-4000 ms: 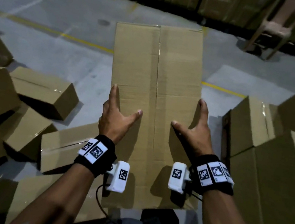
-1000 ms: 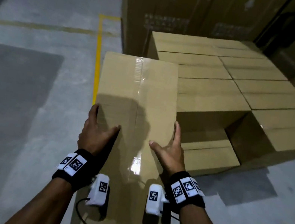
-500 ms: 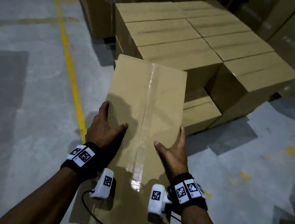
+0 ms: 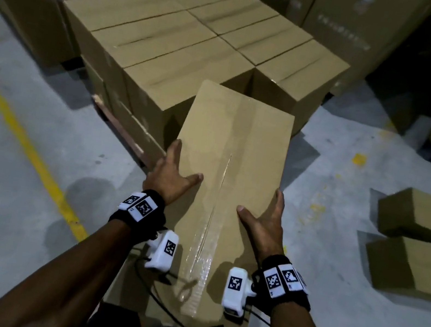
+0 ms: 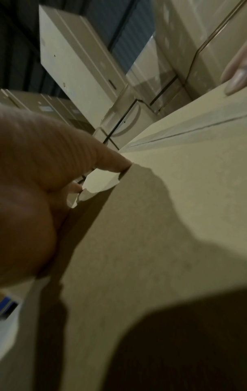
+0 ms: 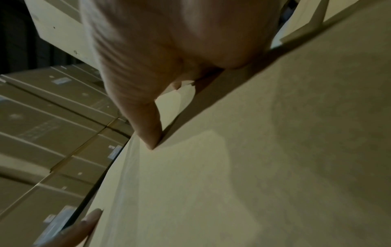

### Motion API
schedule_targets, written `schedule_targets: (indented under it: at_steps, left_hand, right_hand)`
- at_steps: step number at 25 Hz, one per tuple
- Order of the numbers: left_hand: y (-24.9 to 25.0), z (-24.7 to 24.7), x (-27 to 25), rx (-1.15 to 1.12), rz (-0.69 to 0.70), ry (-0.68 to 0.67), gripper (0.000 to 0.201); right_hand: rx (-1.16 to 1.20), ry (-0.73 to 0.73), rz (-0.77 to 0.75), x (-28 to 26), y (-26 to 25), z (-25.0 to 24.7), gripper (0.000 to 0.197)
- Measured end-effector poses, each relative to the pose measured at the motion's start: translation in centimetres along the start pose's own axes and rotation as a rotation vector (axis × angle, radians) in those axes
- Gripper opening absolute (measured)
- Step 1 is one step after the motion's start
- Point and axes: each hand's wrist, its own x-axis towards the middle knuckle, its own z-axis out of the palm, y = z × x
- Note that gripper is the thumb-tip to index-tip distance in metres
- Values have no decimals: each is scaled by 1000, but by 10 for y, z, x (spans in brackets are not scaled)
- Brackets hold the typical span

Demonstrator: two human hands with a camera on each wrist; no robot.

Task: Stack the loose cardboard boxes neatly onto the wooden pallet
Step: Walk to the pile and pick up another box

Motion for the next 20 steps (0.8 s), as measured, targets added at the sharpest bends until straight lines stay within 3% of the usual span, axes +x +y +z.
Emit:
schedule_targets:
  at_steps: [6,10,20]
  left_hand:
    - [13,-29,110,-44,137,-186,104]
    - [28,-52,163,-39,223,-223,106]
    - [54,-39,267,94,242,-310,103]
  right_hand:
    - [110,169,75,39,-44,58,109]
    - [124,258,85,59,-75,84,107]
    - [173,329,156,136,-92,118,106]
